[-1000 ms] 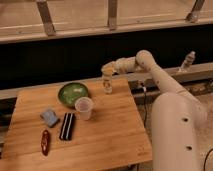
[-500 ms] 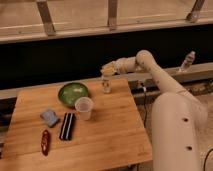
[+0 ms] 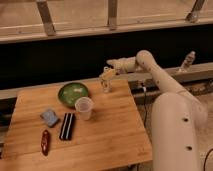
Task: Stand the bottle upright
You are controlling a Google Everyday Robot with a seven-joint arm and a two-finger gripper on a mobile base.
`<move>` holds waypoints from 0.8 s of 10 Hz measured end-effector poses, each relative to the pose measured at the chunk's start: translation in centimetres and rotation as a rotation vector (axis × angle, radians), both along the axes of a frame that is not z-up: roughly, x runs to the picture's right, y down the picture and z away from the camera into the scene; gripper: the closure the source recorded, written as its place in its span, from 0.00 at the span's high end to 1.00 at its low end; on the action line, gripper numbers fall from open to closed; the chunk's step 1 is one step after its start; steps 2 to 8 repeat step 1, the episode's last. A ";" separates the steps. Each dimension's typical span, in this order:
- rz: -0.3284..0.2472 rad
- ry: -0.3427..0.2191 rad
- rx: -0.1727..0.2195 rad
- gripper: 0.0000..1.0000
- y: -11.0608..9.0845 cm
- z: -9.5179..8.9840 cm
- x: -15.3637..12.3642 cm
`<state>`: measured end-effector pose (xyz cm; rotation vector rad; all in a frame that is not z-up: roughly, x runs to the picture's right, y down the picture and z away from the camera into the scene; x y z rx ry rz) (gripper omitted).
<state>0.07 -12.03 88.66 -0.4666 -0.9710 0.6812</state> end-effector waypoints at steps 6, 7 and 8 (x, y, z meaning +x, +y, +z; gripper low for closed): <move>0.000 0.000 0.000 0.80 0.0 0.0 0.0; 0.000 0.000 0.000 0.80 0.0 0.0 0.0; 0.000 0.000 0.000 0.80 0.0 0.0 0.0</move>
